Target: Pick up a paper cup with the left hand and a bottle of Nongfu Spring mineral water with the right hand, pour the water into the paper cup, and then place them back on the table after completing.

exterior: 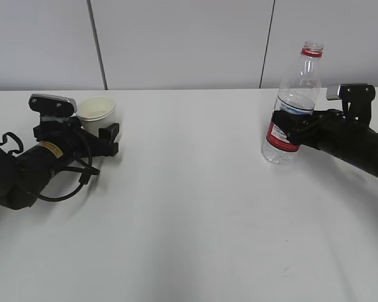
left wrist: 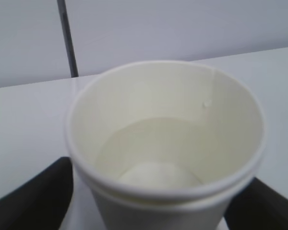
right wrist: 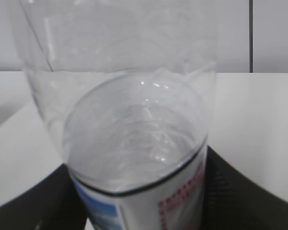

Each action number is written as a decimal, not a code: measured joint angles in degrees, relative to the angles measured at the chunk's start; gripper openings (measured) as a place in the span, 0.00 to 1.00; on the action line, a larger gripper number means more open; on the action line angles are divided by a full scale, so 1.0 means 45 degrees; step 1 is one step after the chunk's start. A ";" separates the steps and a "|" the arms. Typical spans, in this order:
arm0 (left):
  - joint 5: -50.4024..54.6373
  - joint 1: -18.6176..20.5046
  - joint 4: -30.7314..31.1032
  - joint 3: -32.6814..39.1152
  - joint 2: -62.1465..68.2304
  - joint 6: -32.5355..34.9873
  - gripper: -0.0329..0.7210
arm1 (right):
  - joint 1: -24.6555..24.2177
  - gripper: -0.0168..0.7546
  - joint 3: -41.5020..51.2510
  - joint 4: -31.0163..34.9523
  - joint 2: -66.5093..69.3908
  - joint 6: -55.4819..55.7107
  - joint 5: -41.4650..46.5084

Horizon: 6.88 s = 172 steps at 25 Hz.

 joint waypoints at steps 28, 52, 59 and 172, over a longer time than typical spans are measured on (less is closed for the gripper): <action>-0.1250 0.0000 -0.0028 0.0258 0.0012 0.0000 0.80 | 0.0213 0.59 -0.1332 -0.0106 0.0526 -0.0030 0.0241; -0.1486 -0.0010 -0.0082 0.0929 0.0012 -0.0068 0.81 | 0.0370 0.59 -0.1595 -0.0235 0.0793 -0.0030 0.0338; -0.1488 -0.0023 -0.0082 0.1728 -0.0749 -0.0068 0.81 | 0.0370 0.59 -0.1595 -0.0235 0.0793 -0.0030 0.0357; -0.1521 -0.0023 0.0559 0.2893 -0.1599 -0.0092 0.81 | -0.0115 0.79 -0.1282 -0.9262 -0.3554 0.8044 0.5851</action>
